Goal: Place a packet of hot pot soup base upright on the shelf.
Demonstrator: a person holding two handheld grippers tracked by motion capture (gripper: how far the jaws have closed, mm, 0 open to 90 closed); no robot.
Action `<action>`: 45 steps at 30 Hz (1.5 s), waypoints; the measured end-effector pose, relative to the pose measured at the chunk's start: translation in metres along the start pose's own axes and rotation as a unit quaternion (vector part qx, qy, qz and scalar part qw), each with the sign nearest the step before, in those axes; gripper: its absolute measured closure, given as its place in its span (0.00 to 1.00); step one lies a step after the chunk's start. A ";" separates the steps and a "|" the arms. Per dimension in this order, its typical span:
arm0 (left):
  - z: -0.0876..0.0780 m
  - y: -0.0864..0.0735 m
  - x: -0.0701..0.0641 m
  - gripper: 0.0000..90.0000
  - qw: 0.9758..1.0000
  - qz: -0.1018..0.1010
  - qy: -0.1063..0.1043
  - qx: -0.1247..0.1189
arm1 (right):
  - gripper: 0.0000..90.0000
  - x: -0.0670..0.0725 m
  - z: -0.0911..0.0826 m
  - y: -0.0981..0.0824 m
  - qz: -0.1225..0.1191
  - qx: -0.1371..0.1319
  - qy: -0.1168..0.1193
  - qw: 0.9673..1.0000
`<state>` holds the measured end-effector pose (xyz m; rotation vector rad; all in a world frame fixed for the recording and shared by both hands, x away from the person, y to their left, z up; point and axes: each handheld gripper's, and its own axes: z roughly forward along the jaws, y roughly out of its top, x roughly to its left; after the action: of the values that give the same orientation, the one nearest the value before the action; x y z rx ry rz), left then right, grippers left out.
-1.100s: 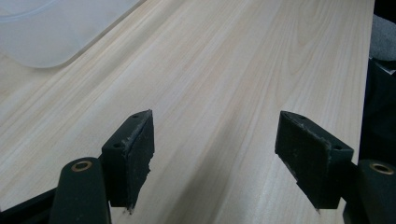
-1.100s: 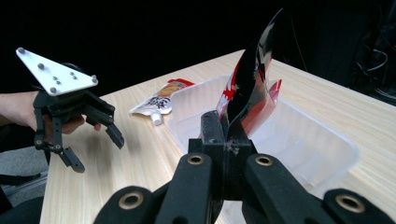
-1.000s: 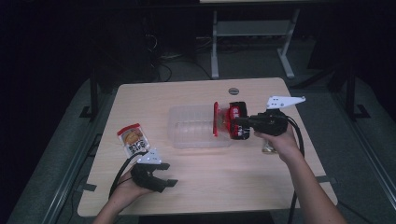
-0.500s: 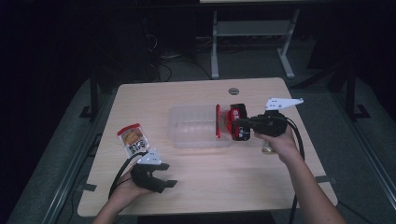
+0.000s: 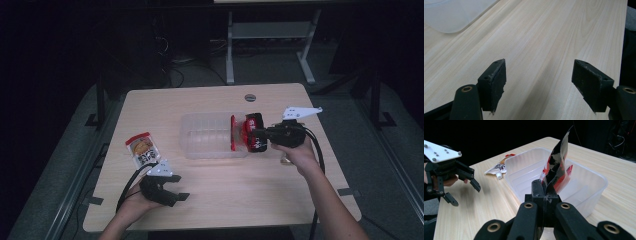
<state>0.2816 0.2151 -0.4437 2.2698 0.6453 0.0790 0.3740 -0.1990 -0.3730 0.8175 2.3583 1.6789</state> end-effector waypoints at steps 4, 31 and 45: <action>0.001 0.000 0.000 0.30 1.000 -0.002 -0.001 0.001 | 1.00 0.001 0.004 0.000 -0.003 0.003 -0.003 1.000; 0.003 0.000 -0.004 0.30 1.000 0.000 -0.012 0.006 | 1.00 -0.017 0.048 0.006 0.012 0.016 -0.001 1.000; 0.004 -0.002 -0.002 0.30 1.000 0.002 -0.010 0.012 | 0.77 -0.013 0.058 0.003 0.003 0.034 -0.029 0.999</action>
<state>0.2799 0.2125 -0.4475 2.2932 0.6346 0.0517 0.4096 -0.1558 -0.3942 0.8728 2.3874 1.5635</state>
